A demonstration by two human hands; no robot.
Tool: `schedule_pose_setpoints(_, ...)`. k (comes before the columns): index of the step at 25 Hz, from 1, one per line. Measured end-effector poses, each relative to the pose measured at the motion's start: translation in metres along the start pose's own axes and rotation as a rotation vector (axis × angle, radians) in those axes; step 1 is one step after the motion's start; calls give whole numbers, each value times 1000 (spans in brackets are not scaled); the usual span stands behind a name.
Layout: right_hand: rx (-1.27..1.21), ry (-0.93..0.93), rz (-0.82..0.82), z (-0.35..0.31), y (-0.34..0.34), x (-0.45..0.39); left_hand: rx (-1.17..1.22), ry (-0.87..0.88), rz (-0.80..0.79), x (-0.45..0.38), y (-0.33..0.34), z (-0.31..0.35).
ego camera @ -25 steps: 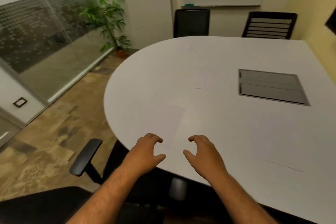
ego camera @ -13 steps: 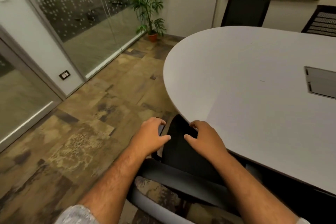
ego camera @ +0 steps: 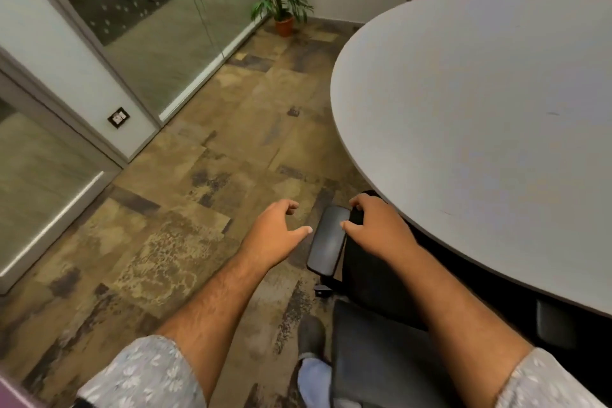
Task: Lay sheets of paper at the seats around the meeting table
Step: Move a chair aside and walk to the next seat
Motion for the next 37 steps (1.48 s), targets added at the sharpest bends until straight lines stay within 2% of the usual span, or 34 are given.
schedule_pose_setpoints(5, -47, 99, -8, -16, 28, -73, 3, 4, -16, -88, -39, -23)
schedule_pose_setpoints(10, -86, 168, 79, -51, 37, -121, 116, -10, -52, -160, -66, -48)
schedule_pose_setpoints(14, -151, 248, 201, -84, 43, -161, 93, 56, -99, -230, -90, -79)
schedule_pose_setpoints(18, -247, 384, 425, -130, 49, -203, 38, 235, -173, -318, -136, -101)
schedule_pose_setpoints(21, -267, 418, 503, -174, 42, -237, 130, 320, -233, -374, -179, -103)
schedule_pose_setpoints(25, -299, 374, 704, -219, -2, -290, 284, 341, -276, -456, -227, -80)
schedule_pose_setpoints(29, -280, 353, 823, -232, -53, -371, 335, 463, -280, -543, -254, -29)
schedule_pose_setpoints(32, -277, 366, 851, -220, -86, -456, 277, 531, -298, -620, -262, 18)
schedule_pose_setpoints(37, -281, 363, 809, -193, -159, -607, 205, 594, -283, -756, -281, 95)
Point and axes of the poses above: each hand's wrist, its own x-axis away from the middle knuckle, its own y-axis out of the palm, z = x × y, the point moved 4 cm from there along -x, towards the middle knuckle, and after that the axes turned 9 degrees about -x, right-handed, at the moved point
